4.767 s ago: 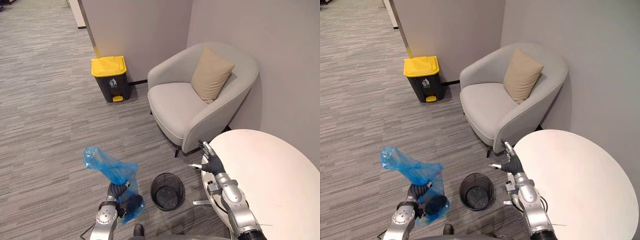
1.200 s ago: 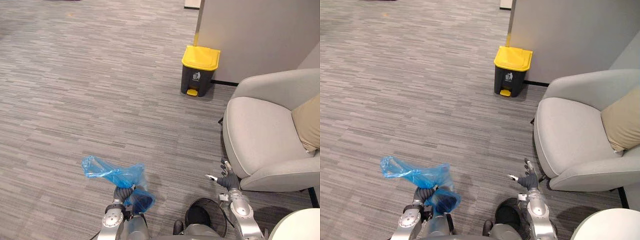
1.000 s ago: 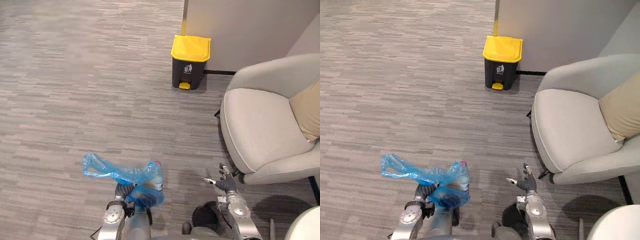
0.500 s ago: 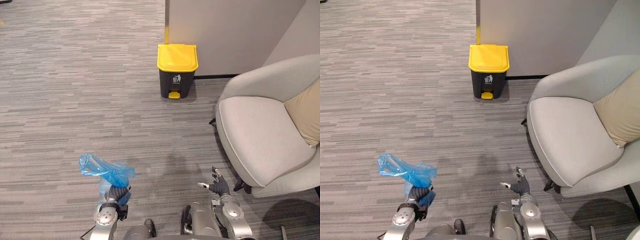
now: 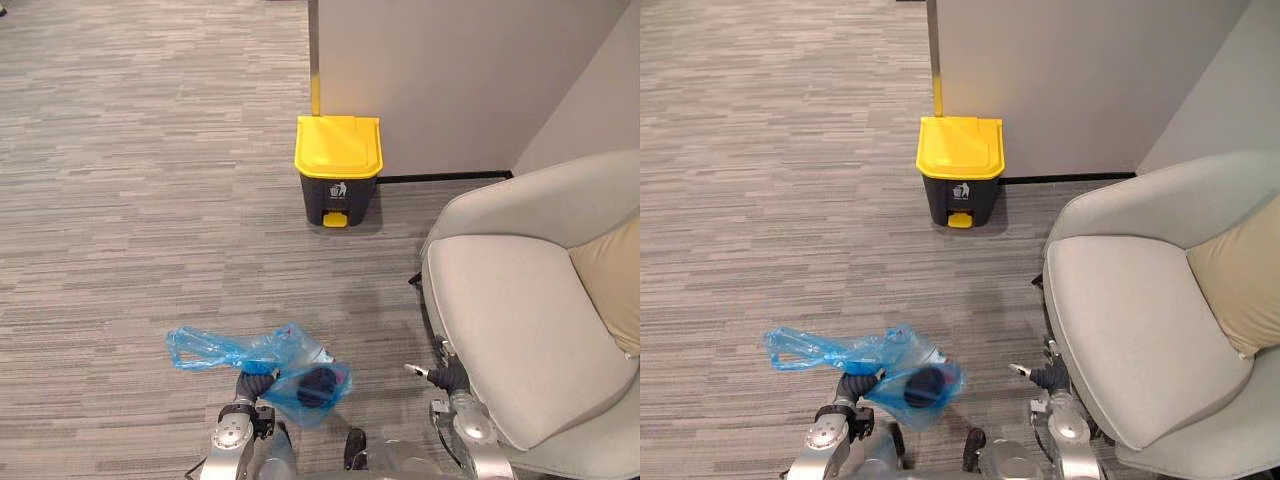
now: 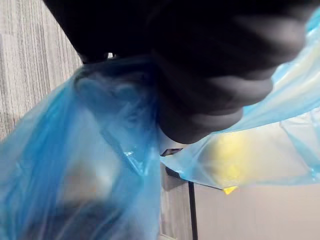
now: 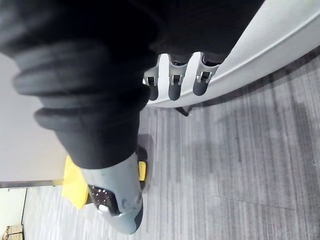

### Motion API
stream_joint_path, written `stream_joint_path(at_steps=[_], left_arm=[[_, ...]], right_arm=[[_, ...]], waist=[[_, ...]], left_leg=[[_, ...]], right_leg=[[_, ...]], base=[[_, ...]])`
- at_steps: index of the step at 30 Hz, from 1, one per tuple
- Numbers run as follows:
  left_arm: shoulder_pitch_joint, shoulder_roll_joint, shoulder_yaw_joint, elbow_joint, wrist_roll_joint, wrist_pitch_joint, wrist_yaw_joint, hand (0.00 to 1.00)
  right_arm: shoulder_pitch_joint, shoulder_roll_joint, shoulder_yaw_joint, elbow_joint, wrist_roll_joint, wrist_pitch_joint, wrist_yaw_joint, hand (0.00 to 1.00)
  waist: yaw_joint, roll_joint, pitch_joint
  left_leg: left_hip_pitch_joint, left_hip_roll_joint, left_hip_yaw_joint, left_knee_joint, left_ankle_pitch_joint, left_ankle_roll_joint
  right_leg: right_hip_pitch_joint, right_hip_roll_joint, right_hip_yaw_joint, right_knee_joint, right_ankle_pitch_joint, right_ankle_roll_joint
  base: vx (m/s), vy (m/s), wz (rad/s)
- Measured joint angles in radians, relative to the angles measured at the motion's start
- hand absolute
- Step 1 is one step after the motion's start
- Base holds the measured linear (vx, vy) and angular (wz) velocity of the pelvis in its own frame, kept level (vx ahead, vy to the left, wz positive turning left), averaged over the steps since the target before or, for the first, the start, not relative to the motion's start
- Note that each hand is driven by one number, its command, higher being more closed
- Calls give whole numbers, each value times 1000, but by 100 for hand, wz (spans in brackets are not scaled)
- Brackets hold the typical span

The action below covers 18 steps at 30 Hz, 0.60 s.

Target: Gather rubbish on tea table into small bin, then transfer packed bag to large trash can.

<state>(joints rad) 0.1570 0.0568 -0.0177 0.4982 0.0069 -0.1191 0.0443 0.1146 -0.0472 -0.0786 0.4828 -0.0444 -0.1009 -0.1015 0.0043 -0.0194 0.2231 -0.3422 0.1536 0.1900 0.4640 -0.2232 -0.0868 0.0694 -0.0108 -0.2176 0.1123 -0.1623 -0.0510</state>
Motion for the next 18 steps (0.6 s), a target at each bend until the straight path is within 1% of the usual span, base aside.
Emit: stream_joint_path(at_steps=[1, 2, 3, 4, 5, 6, 7, 8, 9, 10, 11, 12, 13, 14, 15, 16, 17, 18], left_arm=[[-3, -3, -1, 0, 0, 0, 0, 100], [-1, -5, -1, 1, 0, 0, 0, 100], [3, 5, 1, 12, 0, 3, 1, 100], [0, 13, 1, 13, 0, 5, 1, 100], [-7, 14, 0, 12, 0, 5, 1, 100], [-13, 11, 0, 10, -1, 5, 2, 100], [-10, 7, -1, 9, -2, 5, 3, 100], [5, 11, -2, 7, -6, 5, 3, 100], [15, 16, -5, 5, -7, 5, 4, 100], [18, 28, -20, 2, -8, 6, 5, 100], [19, 36, -21, -5, -15, 6, 8, 100], [19, 44, -21, -12, -16, 6, 13, 100], [20, 57, -20, -24, -17, 5, 24, 100], [20, 64, -19, -28, -17, 5, 25, 100], [18, 70, -19, -31, -17, 5, 25, 100], [8, 64, -19, -32, -17, 5, 25, 100], [5, 61, -19, -31, -17, 5, 25, 100], [-4, 56, -19, -27, -17, 4, 24, 100]], right_arm=[[-3, -4, -17, 25, 4, 0, -6, 0], [-4, -8, -23, 32, 3, 1, -7, 0], [-14, -5, -22, 56, 3, 4, -8, 0], [-7, 4, -21, 46, 3, 5, -6, 0], [-3, 5, -22, 46, 3, 4, -6, 0], [-4, 0, -23, 48, 2, 3, -5, 0], [-10, -2, -23, 52, 1, 4, -3, 0], [-12, 4, -20, 52, -6, 3, -1, 0], [-12, 7, -20, 53, -6, 3, 0, 0], [-6, 8, -19, 55, -7, 4, 0, 0], [-1, 8, -18, 65, -8, 6, 1, 0], [1, 7, -16, 65, -8, 9, 1, 0], [-1, 7, -12, 65, -11, 12, 3, 0], [-4, 7, -8, 66, -18, 12, 4, 0], [-10, 5, 2, 65, -29, 12, 7, 0], [-11, 2, 2, 67, -37, 12, 10, 0], [-17, -3, 5, 73, -38, 12, 11, 0], [-27, -12, 9, 85, -38, 12, 13, 0]], waist=[[12, 11, -4], [12, 27, -9], [15, 24, -14], [12, -5, -25], [11, -14, -27], [12, -20, -29], [15, -19, -29], [12, -16, -31], [8, -16, -31], [5, -15, -31], [4, -15, -31], [2, -15, -31], [-10, -14, -31], [-17, -13, -31], [-26, -7, -28], [-37, 6, -20], [-41, 15, -15], [-44, 30, -7]], left_leg=[[17, -30, -22, -176, 97, 5], [16, -29, -35, -219, 163, 13], [17, -34, -50, -189, 248, 72], [15, -62, -35, -164, 205, 82], [12, -75, -23, -145, 180, 88], [17, -88, -6, -124, 131, 96], [36, -102, 14, -110, 94, 103], [92, -123, 38, -118, 56, 122], [119, -132, 46, -121, 42, 128], [169, -143, 59, -125, 10, 141], [215, -150, 58, -134, -14, 148], [236, -153, 53, -144, -21, 150], [275, -155, 38, -169, -28, 149], [295, -155, 29, -185, -28, 149], [330, -149, 8, -215, -28, 149], [363, -129, -3, -228, -29, 146], [376, -115, -5, -229, -29, 146], [404, -92, -15, -230, -29, 140]], right_leg=[[16, -3, 22, -8, -16, 30], [25, 5, 33, -10, -27, 48], [44, 0, 58, -8, -53, 79], [45, -43, 63, 7, -65, 100], [41, -61, 67, 26, -79, 113], [21, -87, 84, 84, -101, 136], [-6, -109, 104, 168, -116, 159], [-73, -150, 127, 373, -116, 177], [-108, -169, 136, 472, -101, 202], [-169, -197, 142, 644, -71, 228], [-224, -212, 129, 779, -78, 210], [-252, -214, 116, 827, -90, 187], [-304, -213, 83, 878, -116, 148], [-331, -205, 67, 882, -127, 130], [-379, -182, 45, 854, -145, 108], [-422, -145, 30, 774, -161, 100], [-435, -123, 28, 711, -161, 100], [-455, -78, 26, 530, -135, 93]], base=[[314, 153, -46], [412, 256, -52], [452, 238, -31], [546, 287, -17], [437, 201, -8], [319, 174, -26], [461, 264, -55], [393, 222, -52], [480, 237, -36], [409, 137, -9], [417, 113, -1], [422, 65, 17], [342, 26, 26], [425, -6, 39], [423, -58, 39], [505, -116, 35], [414, -131, 30], [507, -174, 35]])
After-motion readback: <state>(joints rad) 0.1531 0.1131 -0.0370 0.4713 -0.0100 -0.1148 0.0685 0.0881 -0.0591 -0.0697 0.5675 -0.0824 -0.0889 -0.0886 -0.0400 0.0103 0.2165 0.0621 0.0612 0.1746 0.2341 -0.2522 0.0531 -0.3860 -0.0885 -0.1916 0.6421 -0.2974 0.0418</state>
